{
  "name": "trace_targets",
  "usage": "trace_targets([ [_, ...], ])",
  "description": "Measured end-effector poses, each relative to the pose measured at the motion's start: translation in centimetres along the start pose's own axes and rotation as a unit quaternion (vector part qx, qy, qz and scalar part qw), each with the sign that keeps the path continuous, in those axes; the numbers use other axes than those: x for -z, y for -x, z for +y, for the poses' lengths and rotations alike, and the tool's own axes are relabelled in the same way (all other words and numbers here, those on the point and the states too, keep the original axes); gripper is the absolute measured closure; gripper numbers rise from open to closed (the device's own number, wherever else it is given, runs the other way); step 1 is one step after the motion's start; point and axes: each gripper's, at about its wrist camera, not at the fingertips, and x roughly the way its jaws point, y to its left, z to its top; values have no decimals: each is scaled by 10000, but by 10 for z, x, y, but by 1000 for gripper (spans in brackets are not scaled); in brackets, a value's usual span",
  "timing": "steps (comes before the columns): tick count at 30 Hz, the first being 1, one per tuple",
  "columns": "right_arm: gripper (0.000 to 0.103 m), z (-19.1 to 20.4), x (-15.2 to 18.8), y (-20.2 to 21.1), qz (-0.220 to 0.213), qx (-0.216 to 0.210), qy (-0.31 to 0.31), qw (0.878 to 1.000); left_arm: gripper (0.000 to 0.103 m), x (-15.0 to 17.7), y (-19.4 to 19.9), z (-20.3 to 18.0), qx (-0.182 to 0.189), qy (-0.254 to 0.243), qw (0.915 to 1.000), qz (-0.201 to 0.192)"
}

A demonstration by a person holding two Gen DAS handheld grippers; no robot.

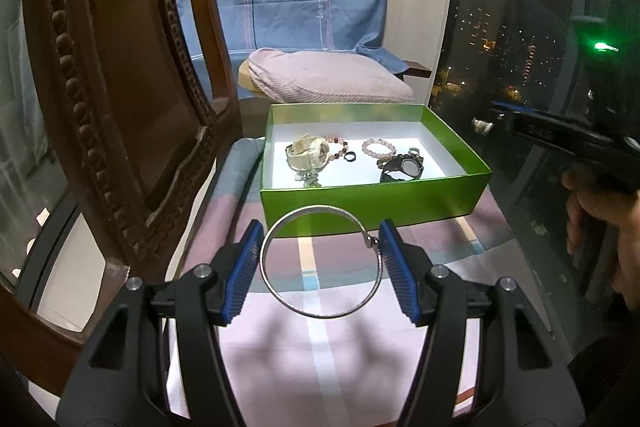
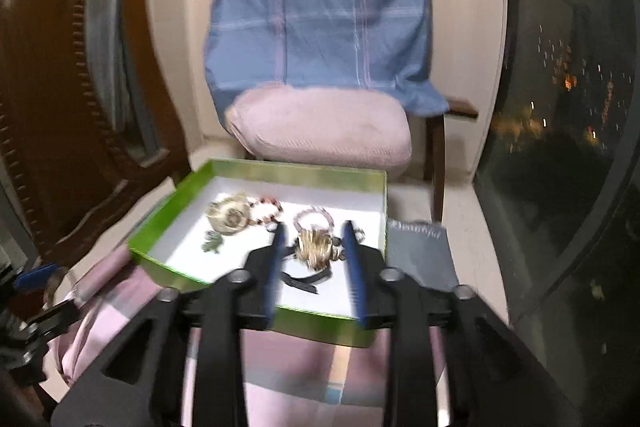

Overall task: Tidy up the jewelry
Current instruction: 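Lower the bangle and flower charm into the green box and open both tools, then withdraw both open tools from the green box over the cloth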

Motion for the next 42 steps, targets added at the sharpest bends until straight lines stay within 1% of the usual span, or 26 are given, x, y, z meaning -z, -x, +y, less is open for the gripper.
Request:
trace_targets([
  [1, 43, -6, 2, 1, -45, 101, -133, 9999, 44, 0, 0, 2, -1, 11, 10000, 5],
  [2, 41, -11, 6, 5, -104, 142, -246, 9995, 44, 0, 0, 3, -5, 21, 10000, 2],
  [4, 40, -19, 19, 20, -255, 71, -473, 9985, 44, -1, 1, 4, 0, 39, 10000, -9],
  [5, 38, -24, 33, 35, -410, 22, -612, 9973, 44, -1, 2, 4, 4, 32, 10000, -11],
  [6, 35, -28, 43, 44, -472, 9, -722, 9963, 44, -1, 1, 3, -1, 18, 10000, -5],
  [7, 35, -32, 50, 51, -478, 0, -860, 9952, 44, 0, 1, 2, -8, 0, 10000, 9],
  [8, 34, -36, 57, 60, -472, -86, -1114, 9926, 44, 1, -1, 1, -15, -18, 10000, 36],
  [9, 32, -38, 61, 70, -543, -220, -1245, 9905, 44, 2, -2, -1, -17, -33, 10000, 57],
  [10, 29, -36, 64, 78, -664, -268, -1181, 9904, 44, 2, -3, -2, -14, -47, 10000, 69],
  [12, 26, -28, 65, 89, -883, -128, -850, 9924, 44, 2, -4, -5, 22, -34, 10000, 85],
  [14, 25, -23, 64, 91, -975, -66, -580, 9935, 44, 2, -7, -7, 93, 34, 9999, 142],
  [16, 25, -24, 65, 88, -960, -77, -544, 9939, 44, -1, -15, -11, 122, 82, 9997, 213],
  [19, 25, -33, 63, 78, -793, -240, -770, 9936, 44, -16, -27, -18, 107, 60, 9995, 279],
  [22, 25, -41, 62, 74, -745, -345, -936, 9922, 43, -51, -52, -30, 37, -114, 9997, 209],
  [24, 25, -44, 61, 73, -732, -367, -982, 9918, 43, -73, -76, -33, 68, -93, 9995, 295],
  [25, 25, -46, 60, 73, -731, -374, -994, 9916, 41, -82, -91, -33, 114, -49, 9992, 389],
  [26, 25, -47, 61, 74, -738, -373, -1008, 9915, 36, -87, -101, -32, 177, -36, 9987, 466],
  [27, 25, -48, 61, 75, -735, -379, -1035, 9912, 23, -90, -112, -31, 249, -18, 9982, 544],
  [28, 25, -50, 61, 76, -724, -398, -1063, 9909, 17, -89, -117, -29, 175, -21, 9983, 559],
  [30, 25, -50, 62, 75, -694, -410, -1076, 9909, 16, -80, -115, -27, -64, -100, 9982, 592],
  [33, 25, -49, 62, 75, -659, -420, -1038, 9915, 7, -59, -93, -18, -138, -140, 9982, 566],
  [35, 25, -47, 62, 75, -656, -443, -1016, 9917, 6, -40, -69, -10, -163, -90, 9984, 537],
  [37, 25, -46, 61, 77, -679, -479, -1020, 9913, 4, -25, -46, 0, -121, 117, 9989, 434],
  [40, 21, -39, 62, 83, -754, -441, -925, 9919, 4, -10, -26, 8, -23, 408, 9985, 361],
  [42, 20, -35, 64, 85, -794, -386, -870, 9923, 4, 2, -16, 7, -68, 386, 9989, 245],
])
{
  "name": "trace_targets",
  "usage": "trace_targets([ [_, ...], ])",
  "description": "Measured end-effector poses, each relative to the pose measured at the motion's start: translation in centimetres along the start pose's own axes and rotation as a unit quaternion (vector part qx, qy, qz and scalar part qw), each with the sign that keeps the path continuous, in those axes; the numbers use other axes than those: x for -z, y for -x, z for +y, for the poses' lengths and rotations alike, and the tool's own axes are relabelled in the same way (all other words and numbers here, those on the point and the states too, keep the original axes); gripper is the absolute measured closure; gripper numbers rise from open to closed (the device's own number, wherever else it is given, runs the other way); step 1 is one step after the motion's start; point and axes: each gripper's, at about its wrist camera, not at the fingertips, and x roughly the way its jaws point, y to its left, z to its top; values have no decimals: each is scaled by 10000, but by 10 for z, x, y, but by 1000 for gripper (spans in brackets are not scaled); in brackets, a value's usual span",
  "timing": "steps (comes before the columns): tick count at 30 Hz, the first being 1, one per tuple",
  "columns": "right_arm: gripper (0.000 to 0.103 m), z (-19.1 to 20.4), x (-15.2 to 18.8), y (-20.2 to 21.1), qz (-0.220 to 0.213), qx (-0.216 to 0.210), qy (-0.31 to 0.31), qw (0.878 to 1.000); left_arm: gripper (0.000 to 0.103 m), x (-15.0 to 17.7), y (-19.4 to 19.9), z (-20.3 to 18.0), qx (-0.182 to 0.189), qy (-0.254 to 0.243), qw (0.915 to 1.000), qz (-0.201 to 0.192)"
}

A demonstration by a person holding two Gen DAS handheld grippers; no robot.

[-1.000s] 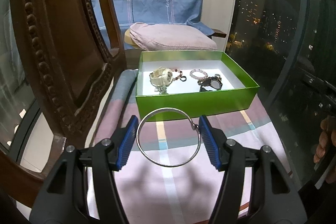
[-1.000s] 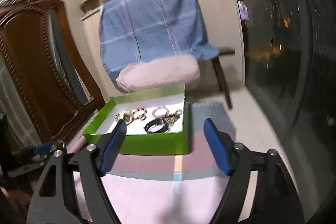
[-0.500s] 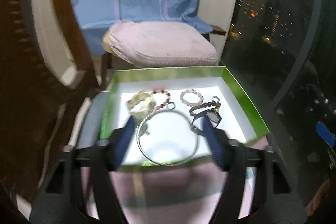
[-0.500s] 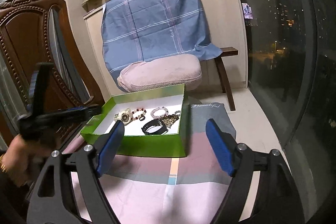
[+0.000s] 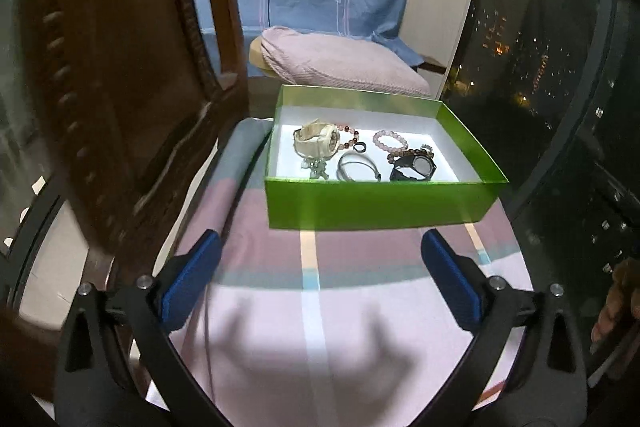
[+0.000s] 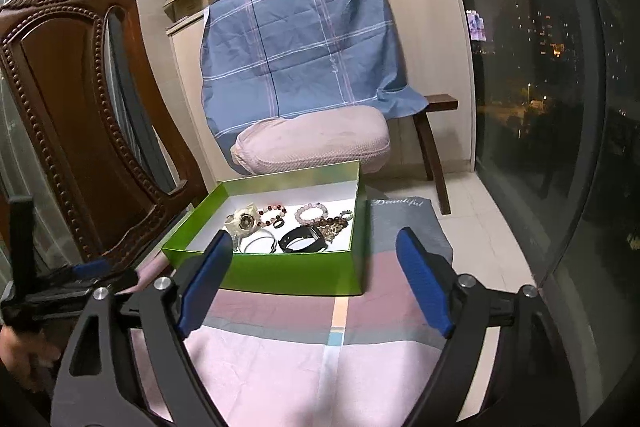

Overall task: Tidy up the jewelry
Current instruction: 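Withdraw both open tools from the green box over the cloth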

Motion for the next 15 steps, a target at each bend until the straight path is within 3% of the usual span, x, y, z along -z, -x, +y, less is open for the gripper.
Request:
trace_targets([
  [5, 16, 11, 5, -2, 4, 166, 200, 9997, 4, 7, 1, -14, -76, -450, 9989, -116],
  [15, 8, 29, 17, -5, 217, 397, 470, 9979, 4, 5, 0, -16, -114, -432, 9989, -151],
])
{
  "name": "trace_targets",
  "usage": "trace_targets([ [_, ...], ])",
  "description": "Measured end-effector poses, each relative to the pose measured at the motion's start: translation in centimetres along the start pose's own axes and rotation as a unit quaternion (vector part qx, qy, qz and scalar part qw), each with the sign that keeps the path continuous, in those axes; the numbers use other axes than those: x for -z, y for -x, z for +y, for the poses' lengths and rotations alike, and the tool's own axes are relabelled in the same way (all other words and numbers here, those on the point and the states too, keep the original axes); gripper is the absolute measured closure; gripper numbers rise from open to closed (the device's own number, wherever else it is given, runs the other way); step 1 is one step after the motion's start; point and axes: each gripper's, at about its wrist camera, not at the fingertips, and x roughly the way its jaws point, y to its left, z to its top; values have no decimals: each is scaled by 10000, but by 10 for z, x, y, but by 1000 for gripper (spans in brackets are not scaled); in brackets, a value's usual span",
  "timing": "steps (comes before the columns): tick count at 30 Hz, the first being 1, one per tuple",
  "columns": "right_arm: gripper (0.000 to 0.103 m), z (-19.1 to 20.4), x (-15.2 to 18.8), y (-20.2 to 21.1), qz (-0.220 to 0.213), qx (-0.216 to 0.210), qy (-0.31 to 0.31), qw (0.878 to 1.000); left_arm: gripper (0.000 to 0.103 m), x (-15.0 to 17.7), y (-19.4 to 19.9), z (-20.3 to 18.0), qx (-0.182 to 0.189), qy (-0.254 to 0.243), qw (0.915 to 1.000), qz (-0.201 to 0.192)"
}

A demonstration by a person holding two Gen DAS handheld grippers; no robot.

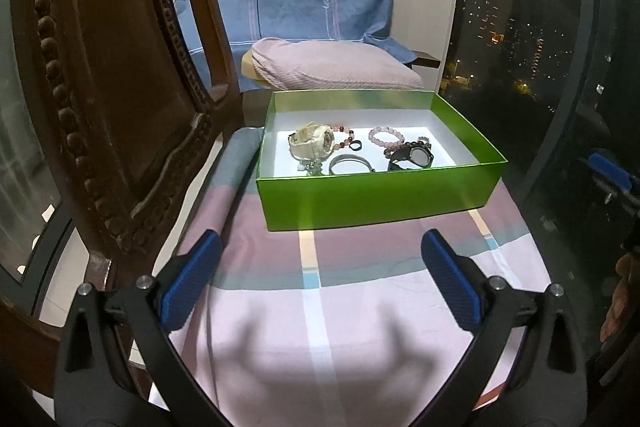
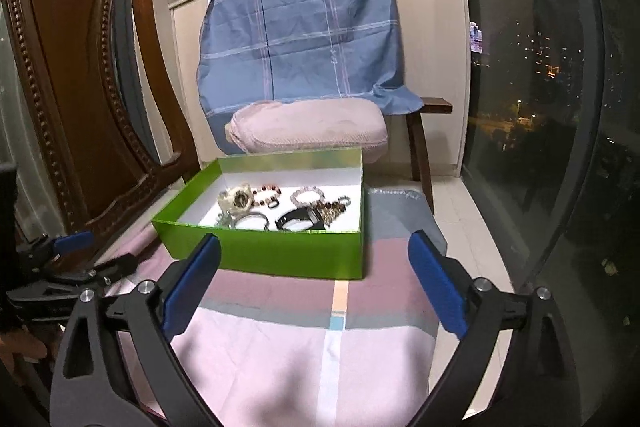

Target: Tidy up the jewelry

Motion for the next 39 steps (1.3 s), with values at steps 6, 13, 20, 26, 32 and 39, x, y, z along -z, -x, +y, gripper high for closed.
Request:
trace_targets([
  [6, 3, 8, 9, 1, 197, 155, 74, 9997, 4, -2, -1, 1, 14, 93, 9999, 53],
  [13, 3, 2, 13, -9, 471, 283, -25, 9985, 4, -6, 0, 7, -167, 345, 9993, -19],
  [20, 3, 4, 15, -10, 491, 264, 14, 9984, 4, -9, 0, 13, -252, 500, 9984, -40],
  [26, 3, 4, 15, -11, 493, 272, 28, 9984, 4, -9, 3, 9, -248, 376, 9989, -99],
  [32, 3, 5, 15, -12, 513, 276, 31, 9983, 4, -8, 5, 7, -246, 337, 9991, -112],
  [39, 3, 6, 15, -14, 527, 269, 47, 9982, 4, -8, 7, 6, -303, 319, 9989, -150],
])
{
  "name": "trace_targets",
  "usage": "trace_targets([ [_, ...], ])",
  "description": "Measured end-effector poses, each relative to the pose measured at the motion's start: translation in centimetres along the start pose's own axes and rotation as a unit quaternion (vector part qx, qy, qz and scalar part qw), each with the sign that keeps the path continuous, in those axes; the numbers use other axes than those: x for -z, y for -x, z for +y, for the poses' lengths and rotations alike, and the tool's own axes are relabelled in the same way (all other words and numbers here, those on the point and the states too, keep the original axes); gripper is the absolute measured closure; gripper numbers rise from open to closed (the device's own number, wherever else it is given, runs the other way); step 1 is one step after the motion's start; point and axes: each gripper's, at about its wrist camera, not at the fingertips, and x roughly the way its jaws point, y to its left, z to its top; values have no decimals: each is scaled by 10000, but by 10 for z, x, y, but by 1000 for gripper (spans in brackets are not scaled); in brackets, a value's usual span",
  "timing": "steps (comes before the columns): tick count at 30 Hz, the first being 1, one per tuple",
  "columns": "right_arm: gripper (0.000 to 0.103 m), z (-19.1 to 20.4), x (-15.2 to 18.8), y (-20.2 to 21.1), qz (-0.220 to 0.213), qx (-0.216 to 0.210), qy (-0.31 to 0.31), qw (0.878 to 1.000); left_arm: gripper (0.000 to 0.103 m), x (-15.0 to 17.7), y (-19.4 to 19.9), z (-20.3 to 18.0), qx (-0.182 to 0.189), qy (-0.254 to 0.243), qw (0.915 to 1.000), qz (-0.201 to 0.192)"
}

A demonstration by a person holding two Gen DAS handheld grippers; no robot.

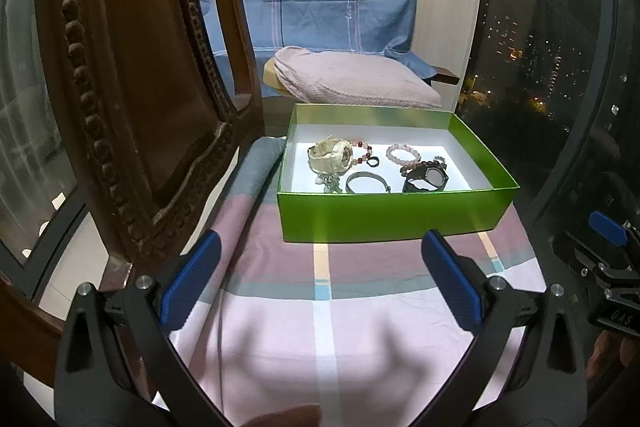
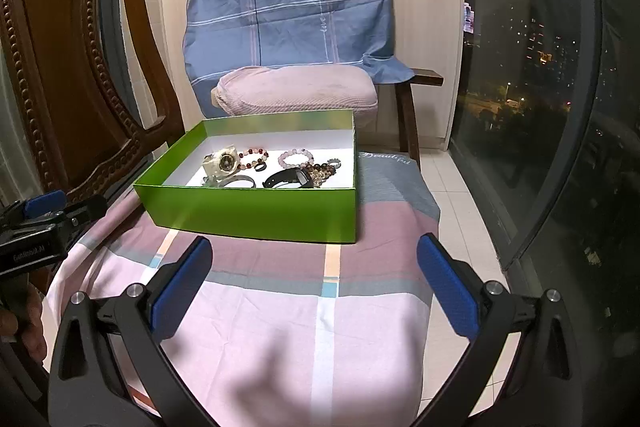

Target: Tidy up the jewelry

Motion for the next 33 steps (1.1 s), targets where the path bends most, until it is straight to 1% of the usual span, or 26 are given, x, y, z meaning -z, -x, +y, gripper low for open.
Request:
trace_targets([
  [33, 3, 0, 1, 1, 6, -8, 14, 10000, 4, 0, -4, -1, 11, -3, 10000, 63],
])
